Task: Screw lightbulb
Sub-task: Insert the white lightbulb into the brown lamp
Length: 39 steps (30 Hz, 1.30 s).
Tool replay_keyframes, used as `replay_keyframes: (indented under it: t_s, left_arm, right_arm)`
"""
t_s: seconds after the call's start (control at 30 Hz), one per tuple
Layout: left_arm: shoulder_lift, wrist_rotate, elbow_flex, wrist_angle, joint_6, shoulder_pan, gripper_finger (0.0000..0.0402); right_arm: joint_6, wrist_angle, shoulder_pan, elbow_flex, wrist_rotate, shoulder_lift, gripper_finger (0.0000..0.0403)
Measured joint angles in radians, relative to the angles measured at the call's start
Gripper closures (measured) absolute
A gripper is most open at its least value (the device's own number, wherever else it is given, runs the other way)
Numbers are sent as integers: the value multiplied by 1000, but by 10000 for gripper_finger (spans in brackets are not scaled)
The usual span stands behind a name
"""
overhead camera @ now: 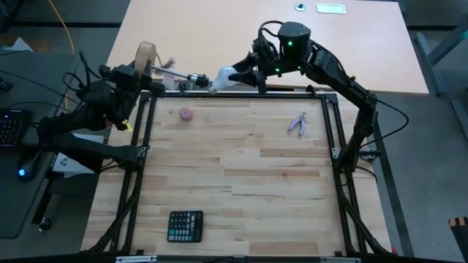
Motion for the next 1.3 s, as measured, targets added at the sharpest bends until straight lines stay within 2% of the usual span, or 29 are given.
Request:
replay_keyframes:
  t_s: [0.1,0.2,0.5,0.7,0.97,1.07,1.3]
  left_arm:
    - [-14,-14,0,5,-20,9,286]
    - [-35,-13,2,11,-102,17,286]
    - [-70,-10,3,27,-268,17,286]
    - [-103,-10,3,110,-247,15,286]
    - [-159,73,5,159,-319,2,286]
    - [-164,94,5,155,-346,-9,286]
    - [-145,74,5,148,-342,-11,286]
  right_arm:
    - [-105,-75,14,0,106,-21,226]
    - [-194,-97,53,-1,273,-33,226]
    - [-397,138,190,-2,564,-35,226]
    - [-430,258,194,-2,599,-36,226]
    - [-505,406,193,-3,596,-22,226]
    - [-600,404,197,-3,574,-22,226]
    - [-905,357,219,-3,537,-21,226]
